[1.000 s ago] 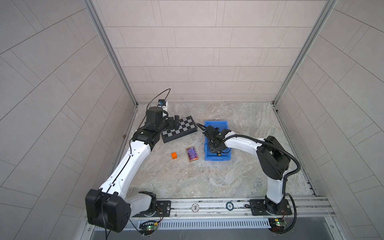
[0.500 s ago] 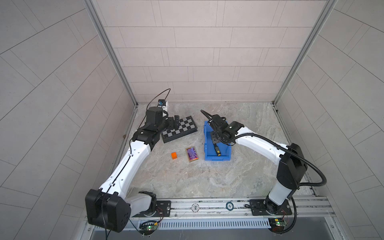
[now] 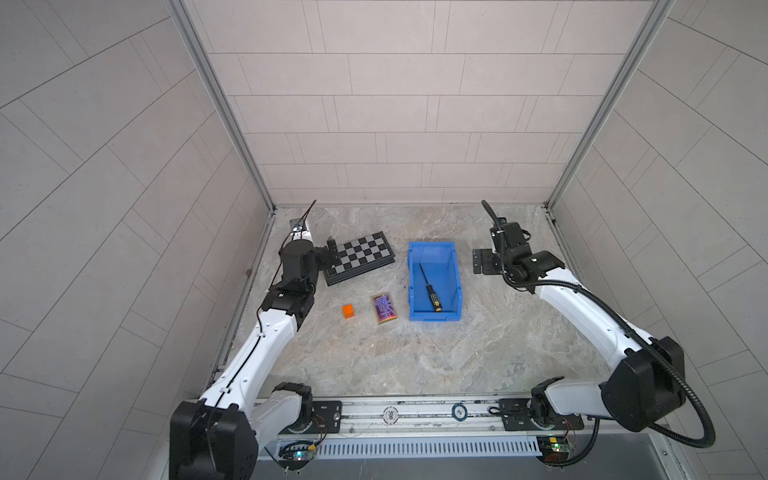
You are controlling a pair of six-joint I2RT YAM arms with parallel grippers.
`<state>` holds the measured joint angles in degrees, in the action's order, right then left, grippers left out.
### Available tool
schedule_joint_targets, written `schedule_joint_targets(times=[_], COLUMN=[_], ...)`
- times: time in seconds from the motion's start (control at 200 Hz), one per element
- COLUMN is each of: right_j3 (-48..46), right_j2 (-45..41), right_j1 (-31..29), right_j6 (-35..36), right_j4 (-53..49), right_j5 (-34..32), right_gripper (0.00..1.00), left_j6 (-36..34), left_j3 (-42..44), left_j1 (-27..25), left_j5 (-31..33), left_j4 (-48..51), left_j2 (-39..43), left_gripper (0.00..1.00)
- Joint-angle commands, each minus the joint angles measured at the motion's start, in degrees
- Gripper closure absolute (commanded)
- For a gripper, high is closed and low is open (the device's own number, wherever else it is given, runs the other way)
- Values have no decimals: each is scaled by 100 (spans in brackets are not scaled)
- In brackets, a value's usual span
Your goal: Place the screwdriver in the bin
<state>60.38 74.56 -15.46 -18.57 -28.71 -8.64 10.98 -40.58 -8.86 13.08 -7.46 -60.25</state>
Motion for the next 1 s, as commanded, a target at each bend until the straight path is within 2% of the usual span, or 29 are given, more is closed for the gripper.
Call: schedule_joint_targets(times=[0.0, 0.12, 0.215, 0.29, 0.436, 0.536, 0.601, 0.666, 0.696, 0.751, 0.786, 0.826, 0.992], right_j3=[-702, -1569, -2144, -2457, -3148, -3307, -3332, -3524, -3593, -3686, -3759, -3876, -3866], right_j2=[-379, -596, -526, -315, 356, 855, 1129, 1405, 1341, 1380, 1543, 1656, 1629], right_j1=[375, 596, 619, 653, 808, 820, 834, 842, 866, 887, 892, 909, 914], right_j6=[357, 504, 938, 1322, 1509, 1622, 1625, 1643, 1612, 1555, 1615, 1674, 1673], right_j4=[1135, 2324, 3334, 4150, 5764, 6613, 6870, 7489, 7472, 7496, 7932, 8362, 8285], right_j5=[272, -33, -546, -1030, -1410, -1410, -1322, -1283, -1233, -1175, -1123, -1058, -1051], right_gripper=[1, 1, 1, 1, 1, 1, 1, 1, 1, 1, 1, 1, 1], left_j6=[188, -297, -471, -628, -881, -1211, -1152, -1109, -1138, -1092, -1105, -1138, -1159], left_j3=[691, 1581, 2183, 2313, 2369, 2238, 2077, 2094, 2127, 2068, 2089, 2027, 2037], left_j1=[11, 25, 26, 32, 42, 74, 213, 270, 288, 341, 367, 368, 355], left_j5=[817, 831, 790, 848, 879, 715, 487, 406, 406, 47, 26, -76, -84], left_j4=[-1235, -2253, -3083, -3253, -3912, -4373, -4407, -4796, -5156, -4714, -4967, -4712, -4784], left_j2=[135, 52, -136, -379, -1096, -1461, -1838, -2287, -2477, -2312, -2435, -2385, -2398], left_gripper=[1, 1, 1, 1, 0, 1, 1, 0, 0, 0, 0, 0, 0])
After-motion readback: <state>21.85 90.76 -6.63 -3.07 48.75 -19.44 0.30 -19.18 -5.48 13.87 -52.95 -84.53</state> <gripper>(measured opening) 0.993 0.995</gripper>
